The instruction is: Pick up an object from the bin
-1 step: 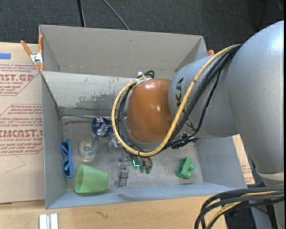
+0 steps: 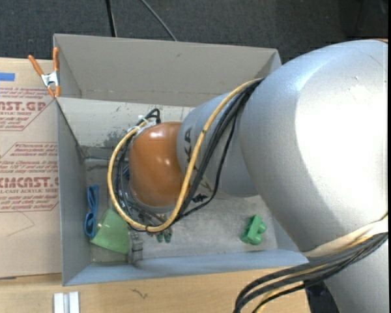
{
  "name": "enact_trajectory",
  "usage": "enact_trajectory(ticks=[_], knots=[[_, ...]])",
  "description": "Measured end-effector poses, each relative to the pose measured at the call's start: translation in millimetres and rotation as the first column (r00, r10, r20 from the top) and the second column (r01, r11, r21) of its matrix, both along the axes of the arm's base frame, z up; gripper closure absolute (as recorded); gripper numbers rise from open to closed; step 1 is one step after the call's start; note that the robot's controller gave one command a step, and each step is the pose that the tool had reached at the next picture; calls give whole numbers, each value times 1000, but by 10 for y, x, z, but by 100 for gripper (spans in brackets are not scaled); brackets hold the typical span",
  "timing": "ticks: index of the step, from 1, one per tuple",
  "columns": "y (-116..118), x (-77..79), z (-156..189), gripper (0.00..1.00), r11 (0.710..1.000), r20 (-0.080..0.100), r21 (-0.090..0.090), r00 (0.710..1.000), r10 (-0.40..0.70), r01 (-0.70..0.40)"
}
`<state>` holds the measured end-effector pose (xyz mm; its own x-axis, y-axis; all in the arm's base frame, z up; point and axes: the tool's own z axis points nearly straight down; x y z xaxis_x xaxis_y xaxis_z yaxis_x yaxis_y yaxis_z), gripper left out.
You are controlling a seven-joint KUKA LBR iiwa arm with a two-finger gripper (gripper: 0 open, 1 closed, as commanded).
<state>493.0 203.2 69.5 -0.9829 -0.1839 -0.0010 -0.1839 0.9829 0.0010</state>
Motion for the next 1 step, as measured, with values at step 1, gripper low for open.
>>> enact_trajectory(ticks=[1], knots=[[-5,64,74,100,1000,20,6,1000,-3,3]])
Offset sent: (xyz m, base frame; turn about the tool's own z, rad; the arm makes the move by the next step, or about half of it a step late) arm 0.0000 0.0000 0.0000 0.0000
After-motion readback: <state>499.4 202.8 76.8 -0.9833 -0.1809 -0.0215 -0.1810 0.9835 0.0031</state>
